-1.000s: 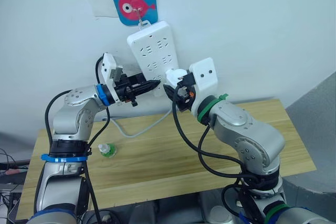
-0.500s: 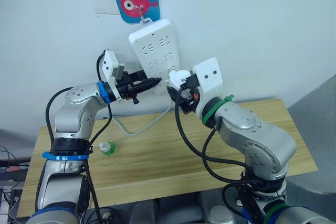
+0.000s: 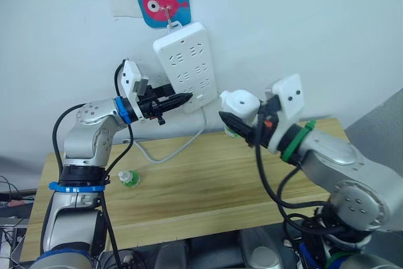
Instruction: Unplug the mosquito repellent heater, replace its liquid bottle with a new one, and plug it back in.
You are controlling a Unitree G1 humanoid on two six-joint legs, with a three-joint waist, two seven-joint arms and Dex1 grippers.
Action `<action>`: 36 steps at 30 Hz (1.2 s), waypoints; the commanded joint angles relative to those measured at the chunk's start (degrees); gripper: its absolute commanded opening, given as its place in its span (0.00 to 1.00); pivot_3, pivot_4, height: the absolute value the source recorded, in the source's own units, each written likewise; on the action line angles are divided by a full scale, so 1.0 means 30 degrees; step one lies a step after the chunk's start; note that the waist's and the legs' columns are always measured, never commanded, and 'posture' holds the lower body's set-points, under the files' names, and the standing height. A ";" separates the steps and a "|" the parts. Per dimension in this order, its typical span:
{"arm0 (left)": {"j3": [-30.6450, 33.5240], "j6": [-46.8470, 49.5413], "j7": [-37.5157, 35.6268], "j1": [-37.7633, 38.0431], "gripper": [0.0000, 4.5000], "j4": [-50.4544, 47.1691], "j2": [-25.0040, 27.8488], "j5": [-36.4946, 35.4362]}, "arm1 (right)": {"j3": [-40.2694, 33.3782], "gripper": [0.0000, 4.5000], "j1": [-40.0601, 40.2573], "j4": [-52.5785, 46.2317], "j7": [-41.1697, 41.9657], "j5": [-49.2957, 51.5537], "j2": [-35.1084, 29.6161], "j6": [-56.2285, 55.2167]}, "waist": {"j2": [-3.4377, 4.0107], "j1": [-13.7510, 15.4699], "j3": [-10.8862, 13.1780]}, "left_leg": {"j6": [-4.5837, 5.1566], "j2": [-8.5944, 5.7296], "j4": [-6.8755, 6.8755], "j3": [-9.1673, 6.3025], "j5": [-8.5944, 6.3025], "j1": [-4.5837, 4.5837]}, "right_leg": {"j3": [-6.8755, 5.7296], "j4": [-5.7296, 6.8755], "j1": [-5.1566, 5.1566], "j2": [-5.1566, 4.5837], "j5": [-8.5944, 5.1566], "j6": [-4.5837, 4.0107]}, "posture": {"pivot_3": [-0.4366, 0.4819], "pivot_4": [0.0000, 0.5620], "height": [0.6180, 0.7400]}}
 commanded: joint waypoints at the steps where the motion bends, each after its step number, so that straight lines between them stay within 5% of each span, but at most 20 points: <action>1: 0.0044 0.0158 0.0467 0.0152 0.29 0.0502 0.0408 0.0590 | -0.1091 0.67 -0.0044 -0.0665 0.1140 0.1602 -0.0645 0.0008 | 0.0001 -0.0007 0.0002 | 0.0000 0.0002 -0.0003 -0.0002 0.0000 0.0000 | -0.0002 0.0000 0.0000 0.0000 0.0000 0.0000 | 0.08 0.51 1.00; 9: 0.0051 0.0605 0.0424 0.0282 0.29 0.0405 0.0557 0.0433 | -0.1209 0.67 0.0405 -0.0581 0.0881 0.2988 -0.1191 -0.0220 | -0.0004 -0.0036 0.0004 | 0.0000 0.0001 -0.0006 0.0003 0.0000 -0.0001 | -0.0001 -0.0008 -0.0001 0.0000 0.0000 0.0000 | 0.08 0.51 1.00; 10: 0.0036 0.0807 0.0313 0.0314 0.45 0.0375 0.0625 0.0332 | -0.1167 0.67 0.0461 -0.0550 0.0799 0.3059 -0.1239 -0.0266 | -0.0002 -0.0053 0.0005 | 0.0000 0.0002 -0.0006 0.0004 0.0000 -0.0001 | -0.0001 -0.0008 -0.0001 0.0000 0.0000 0.0000 | 0.08 0.51 1.00; 19: 0.0649 0.0995 0.0351 0.1787 0.99 -0.0978 0.1227 0.0083 | -0.1194 0.67 0.1276 -0.0237 0.0711 0.3779 -0.1950 -0.1064 | -0.0002 -0.0452 0.0110 | -0.0022 0.0006 -0.0022 -0.0006 0.0015 -0.0165 | -0.0022 -0.0044 -0.0146 0.0006 0.0000 -0.0001 | 0.10 0.48 1.00; 36: 0.3991 0.4815 0.2895 0.7637 0.99 -0.8608 0.2363 -0.3351 | -0.1566 0.67 0.1901 0.1250 -0.0156 0.7399 -0.2849 -0.2625 | -0.0002 -0.0206 0.0111 | -0.0010 0.0021 -0.0014 -0.0002 0.0008 -0.0212 | -0.0030 -0.0043 -0.0178 -0.0004 0.0001 -0.0001 | 0.18 0.45 1.00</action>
